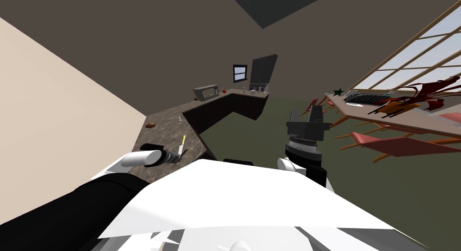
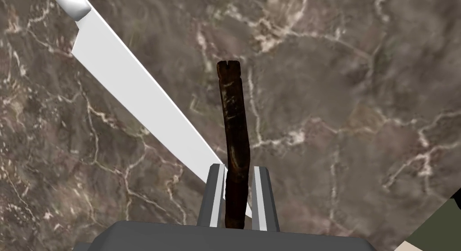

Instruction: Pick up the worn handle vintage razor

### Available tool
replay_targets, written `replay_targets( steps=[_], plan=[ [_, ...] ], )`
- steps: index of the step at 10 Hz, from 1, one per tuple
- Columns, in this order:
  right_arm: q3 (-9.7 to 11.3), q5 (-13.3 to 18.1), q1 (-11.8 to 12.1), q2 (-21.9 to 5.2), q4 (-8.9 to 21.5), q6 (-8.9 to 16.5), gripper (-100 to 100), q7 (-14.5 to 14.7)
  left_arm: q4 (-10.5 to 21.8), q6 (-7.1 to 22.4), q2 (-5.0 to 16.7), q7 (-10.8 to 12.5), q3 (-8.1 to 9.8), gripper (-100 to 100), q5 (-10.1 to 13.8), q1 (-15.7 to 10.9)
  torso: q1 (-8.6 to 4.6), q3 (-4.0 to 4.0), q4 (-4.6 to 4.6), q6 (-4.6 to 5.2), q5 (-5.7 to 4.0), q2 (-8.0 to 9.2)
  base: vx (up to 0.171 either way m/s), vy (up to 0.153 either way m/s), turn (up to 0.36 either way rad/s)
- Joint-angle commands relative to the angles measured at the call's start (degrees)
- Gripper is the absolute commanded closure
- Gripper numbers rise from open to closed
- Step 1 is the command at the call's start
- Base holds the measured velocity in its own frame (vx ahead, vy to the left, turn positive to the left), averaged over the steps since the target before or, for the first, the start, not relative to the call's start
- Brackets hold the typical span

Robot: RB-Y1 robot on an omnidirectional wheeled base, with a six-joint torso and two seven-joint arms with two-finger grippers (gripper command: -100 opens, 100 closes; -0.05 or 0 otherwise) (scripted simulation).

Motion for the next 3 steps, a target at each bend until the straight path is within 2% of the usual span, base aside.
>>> replay_targets(
  steps=[1, 2, 3],
  plan=[
    [0.0, 0.0, 0.0, 0.0, 0.0, 0.0, 0, 0.0, -1.6, 1.0, 0.7, 1.2, 0.68, 100, 0.5, 0.5, 0.00, 0.00, 0.00, 0.00, 0.00, 0.00, -0.016, 0.007, 0.024],
    [0.0, 0.0, 0.0, 0.0, 0.0, 0.0, 0, 0.0, -1.0, 0.6, 0.4, 0.6, 0.56, 100, 0.4, 0.5, 0.00, 0.02, 0.01, 0.00, 0.01, 0.03, -0.007, 0.003, 0.002],
    [0.0, 0.0, 0.0, 0.0, 0.0, 0.0, 0, 0.0, -1.2, 0.7, 0.5, 0.7, 0.63, 0, 0.5, 0.6, 0.01, 0.00, 0.00, 0.01, 0.03, 0.01, 0.000, 0.000, 0.000]
  ],
)
